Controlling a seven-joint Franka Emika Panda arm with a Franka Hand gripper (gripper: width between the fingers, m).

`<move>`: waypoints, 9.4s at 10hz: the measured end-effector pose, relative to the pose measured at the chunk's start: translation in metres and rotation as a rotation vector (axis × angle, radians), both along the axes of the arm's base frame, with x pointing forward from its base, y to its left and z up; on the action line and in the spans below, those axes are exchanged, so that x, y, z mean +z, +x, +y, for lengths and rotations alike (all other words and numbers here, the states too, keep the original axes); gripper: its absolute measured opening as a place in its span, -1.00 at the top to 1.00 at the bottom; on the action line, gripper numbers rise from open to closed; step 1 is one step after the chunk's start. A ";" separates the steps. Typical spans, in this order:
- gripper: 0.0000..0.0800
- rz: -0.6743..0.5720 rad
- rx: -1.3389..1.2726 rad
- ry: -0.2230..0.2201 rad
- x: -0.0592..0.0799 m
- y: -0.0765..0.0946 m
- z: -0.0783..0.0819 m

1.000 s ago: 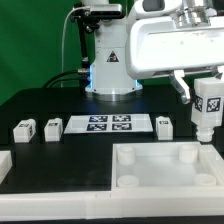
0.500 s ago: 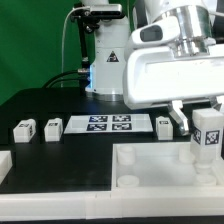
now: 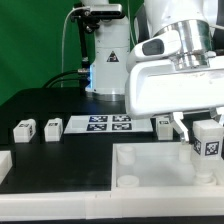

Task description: Assemble one leg

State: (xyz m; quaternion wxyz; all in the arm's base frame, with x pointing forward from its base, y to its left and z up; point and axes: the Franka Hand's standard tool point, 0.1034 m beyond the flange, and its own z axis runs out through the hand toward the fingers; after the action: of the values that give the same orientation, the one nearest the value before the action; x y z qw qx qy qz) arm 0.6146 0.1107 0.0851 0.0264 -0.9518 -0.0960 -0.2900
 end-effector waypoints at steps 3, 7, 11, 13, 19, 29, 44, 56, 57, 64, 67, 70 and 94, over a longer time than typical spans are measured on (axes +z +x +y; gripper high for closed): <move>0.27 -0.021 0.000 0.001 0.000 0.001 0.001; 0.27 -0.021 0.006 0.002 0.000 0.000 0.005; 0.27 -0.017 0.013 0.002 0.000 -0.002 0.008; 0.27 -0.019 0.013 -0.002 0.000 -0.002 0.006; 0.27 0.007 0.012 -0.005 -0.012 -0.006 0.003; -0.49 0.006 0.010 -0.004 -0.018 -0.004 0.003; -0.62 0.557 -0.011 0.008 0.006 0.010 0.003; 0.27 0.690 -0.276 0.073 -0.007 0.012 0.002; 0.27 0.692 -0.427 0.124 -0.008 0.013 0.002; 0.27 0.741 -1.509 0.498 -0.009 0.014 0.001; 0.02 0.737 -1.531 0.504 -0.010 0.015 0.001; -0.53 0.734 -1.221 0.418 -0.013 0.011 0.003; -0.30 0.679 -1.535 0.600 -0.016 0.012 0.002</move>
Offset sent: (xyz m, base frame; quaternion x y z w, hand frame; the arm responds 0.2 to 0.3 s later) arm -0.0038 0.0059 -0.0082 0.0043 0.0063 0.0005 1.0000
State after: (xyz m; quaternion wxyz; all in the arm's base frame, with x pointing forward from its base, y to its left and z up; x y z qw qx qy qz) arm 0.6270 0.1123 0.0695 0.0998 -0.7415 0.6610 0.0569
